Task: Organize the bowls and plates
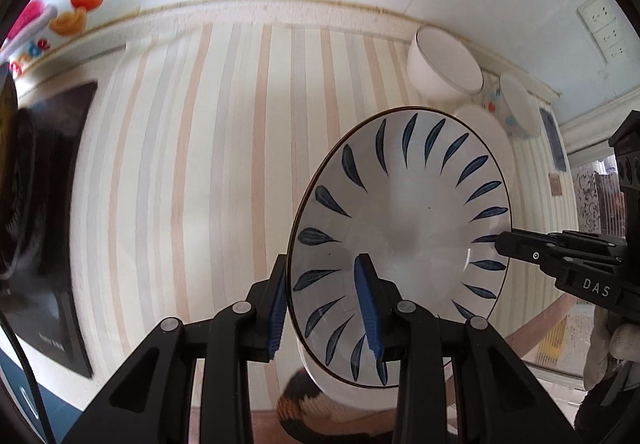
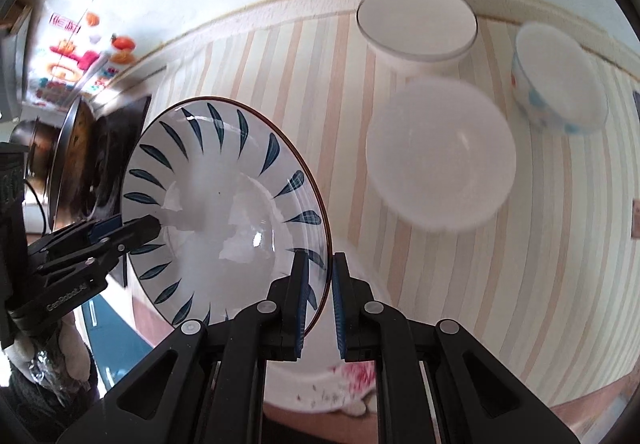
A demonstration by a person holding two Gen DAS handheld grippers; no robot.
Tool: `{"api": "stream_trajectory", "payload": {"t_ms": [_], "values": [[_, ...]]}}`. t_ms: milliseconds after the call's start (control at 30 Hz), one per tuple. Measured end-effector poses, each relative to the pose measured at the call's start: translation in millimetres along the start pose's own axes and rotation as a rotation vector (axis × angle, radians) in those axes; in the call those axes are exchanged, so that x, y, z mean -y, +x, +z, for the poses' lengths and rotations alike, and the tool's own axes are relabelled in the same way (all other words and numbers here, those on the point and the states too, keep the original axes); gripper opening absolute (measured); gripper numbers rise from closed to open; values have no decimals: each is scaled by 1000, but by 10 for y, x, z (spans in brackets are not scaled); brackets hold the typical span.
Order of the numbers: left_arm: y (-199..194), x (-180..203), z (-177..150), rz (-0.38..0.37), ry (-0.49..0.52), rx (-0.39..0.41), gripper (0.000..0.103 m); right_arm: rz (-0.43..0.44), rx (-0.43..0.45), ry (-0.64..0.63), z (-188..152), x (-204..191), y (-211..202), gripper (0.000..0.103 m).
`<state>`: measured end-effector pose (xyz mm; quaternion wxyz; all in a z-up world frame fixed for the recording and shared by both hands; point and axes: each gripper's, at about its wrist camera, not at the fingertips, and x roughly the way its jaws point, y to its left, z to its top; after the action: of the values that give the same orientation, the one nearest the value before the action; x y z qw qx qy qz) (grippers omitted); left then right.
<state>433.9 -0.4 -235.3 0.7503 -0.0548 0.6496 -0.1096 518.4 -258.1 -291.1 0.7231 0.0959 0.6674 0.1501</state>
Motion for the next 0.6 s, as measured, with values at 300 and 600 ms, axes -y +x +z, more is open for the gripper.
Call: {"api": "stream_trajectory", "payload": {"t_ms": [300, 600], "values": [[306, 107, -396, 23, 7, -71, 29, -8, -92, 3, -571, 139, 270, 13], [475, 226, -440, 51, 2, -78, 29, -15, -143, 6, -771, 225, 525, 13]]}}
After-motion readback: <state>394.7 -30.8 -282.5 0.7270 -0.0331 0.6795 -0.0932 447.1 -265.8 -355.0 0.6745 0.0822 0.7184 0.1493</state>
